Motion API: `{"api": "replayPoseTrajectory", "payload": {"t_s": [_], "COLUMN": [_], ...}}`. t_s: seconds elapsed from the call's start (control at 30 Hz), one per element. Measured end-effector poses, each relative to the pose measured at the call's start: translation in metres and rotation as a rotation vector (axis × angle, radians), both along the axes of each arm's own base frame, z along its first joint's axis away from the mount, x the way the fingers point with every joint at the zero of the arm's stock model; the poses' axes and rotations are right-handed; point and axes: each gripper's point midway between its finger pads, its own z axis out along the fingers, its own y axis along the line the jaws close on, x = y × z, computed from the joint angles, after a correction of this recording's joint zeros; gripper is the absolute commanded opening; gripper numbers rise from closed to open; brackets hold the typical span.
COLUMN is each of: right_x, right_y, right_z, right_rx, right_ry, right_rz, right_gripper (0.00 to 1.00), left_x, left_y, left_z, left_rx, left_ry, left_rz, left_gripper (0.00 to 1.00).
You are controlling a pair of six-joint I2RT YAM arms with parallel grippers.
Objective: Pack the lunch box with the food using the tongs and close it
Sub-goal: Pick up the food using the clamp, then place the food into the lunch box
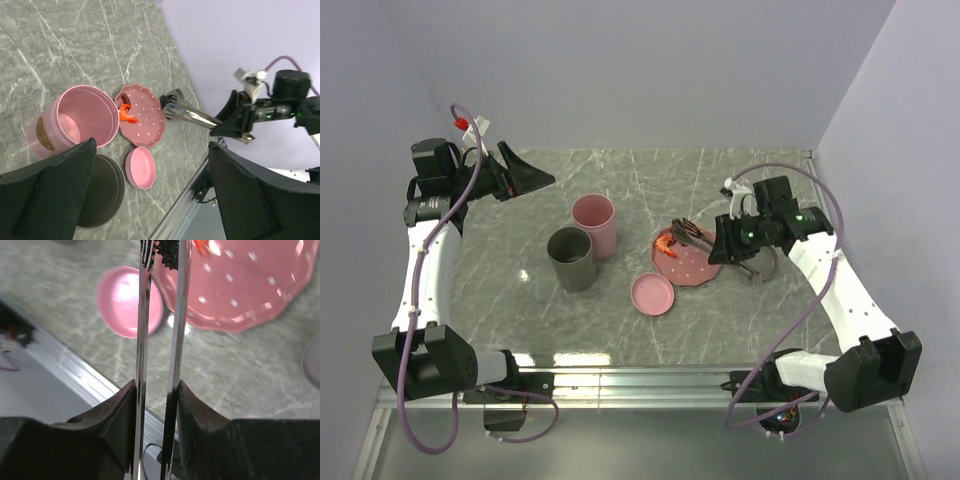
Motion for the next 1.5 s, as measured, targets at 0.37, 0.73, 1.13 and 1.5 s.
{"api": "replayPoseTrajectory", "payload": {"t_s": [0.37,0.73,1.13,1.5], "right_x": [0.006,-0.015,-0.017,-0.002], "right_y": [0.062,0.154,0.204,0.219], "right_z": [0.117,0.113,0.071,0.054], "right_rx": [0.278,0.357,0.276,0.224], "right_ry": [-0.240,-0.176,-0.111,-0.106], "right_rz": [0.268,0.527,0.611,0.599], "right_gripper": [0.30,0.30,0.31,0.50], "left_x": [0.002,0.016,0.014,0.012], "left_y": [0.001,0.022,0.026,0.024], "left_z": [0.004,0.025,0.030,0.032], "left_rx": [-0.013,-0.083,-0.099,-0.106], "left_ry": [-0.005,-0.024,-0.037,-0.038], "left_rz": [0.008,0.098,0.091,0.076], "left_gripper": [0.99,0.99,0.99,0.99]}}
